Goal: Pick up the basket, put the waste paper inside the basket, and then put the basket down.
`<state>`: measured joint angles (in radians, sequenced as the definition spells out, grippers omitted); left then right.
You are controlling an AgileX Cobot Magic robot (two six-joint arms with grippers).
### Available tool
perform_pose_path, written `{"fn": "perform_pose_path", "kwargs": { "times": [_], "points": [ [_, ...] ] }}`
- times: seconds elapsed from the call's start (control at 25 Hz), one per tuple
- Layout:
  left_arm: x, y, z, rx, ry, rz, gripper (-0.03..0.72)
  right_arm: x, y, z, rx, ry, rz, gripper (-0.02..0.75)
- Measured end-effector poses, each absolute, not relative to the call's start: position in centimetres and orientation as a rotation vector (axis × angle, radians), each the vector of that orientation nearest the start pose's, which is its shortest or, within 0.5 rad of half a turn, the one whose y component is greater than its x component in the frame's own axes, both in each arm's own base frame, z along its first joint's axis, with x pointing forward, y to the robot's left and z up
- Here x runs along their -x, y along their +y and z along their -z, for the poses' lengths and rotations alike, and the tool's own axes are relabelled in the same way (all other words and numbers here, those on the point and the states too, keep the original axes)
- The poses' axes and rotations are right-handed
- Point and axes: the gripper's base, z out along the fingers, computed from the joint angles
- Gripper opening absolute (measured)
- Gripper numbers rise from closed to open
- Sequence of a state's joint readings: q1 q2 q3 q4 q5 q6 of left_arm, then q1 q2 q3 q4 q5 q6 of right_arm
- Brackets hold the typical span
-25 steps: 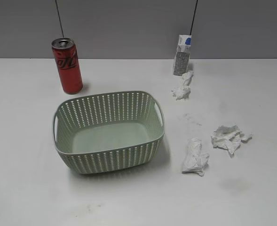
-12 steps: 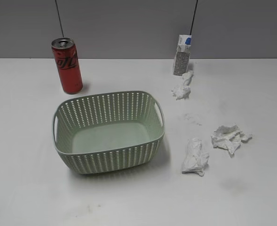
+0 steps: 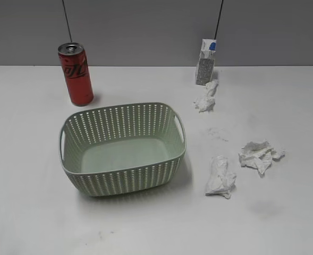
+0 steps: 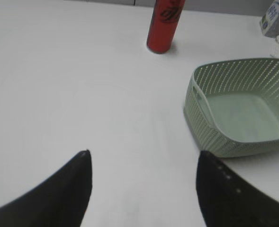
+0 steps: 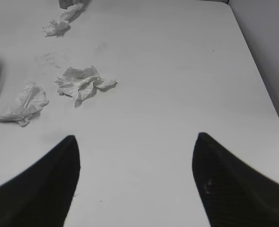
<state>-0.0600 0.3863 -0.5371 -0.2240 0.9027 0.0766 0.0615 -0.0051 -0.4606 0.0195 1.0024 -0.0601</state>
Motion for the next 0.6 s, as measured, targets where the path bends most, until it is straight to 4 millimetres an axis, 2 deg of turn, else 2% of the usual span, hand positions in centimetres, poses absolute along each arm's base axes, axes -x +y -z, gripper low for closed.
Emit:
{"fn": "perform_pose_path", "kwargs": {
  "times": [0.2,0.4,0.6],
  "points": [
    [-9.4,-3.4,-28.8,-0.188,2.35,0.359,0.515,-0.1,0.2,-27.1,0.123,2.016,-0.025,0.561],
    [-12.9,-5.2,-29.6,-0.263,2.466,0.418,0.512,-0.1,0.2,-27.1,0.122,2.012,-0.026,0.561],
    [-17.6,-6.9,-29.8,-0.25,2.603,0.475,0.512,-0.3,0.2,-27.6,0.117,1.952,-0.029,0.561]
  ]
}}
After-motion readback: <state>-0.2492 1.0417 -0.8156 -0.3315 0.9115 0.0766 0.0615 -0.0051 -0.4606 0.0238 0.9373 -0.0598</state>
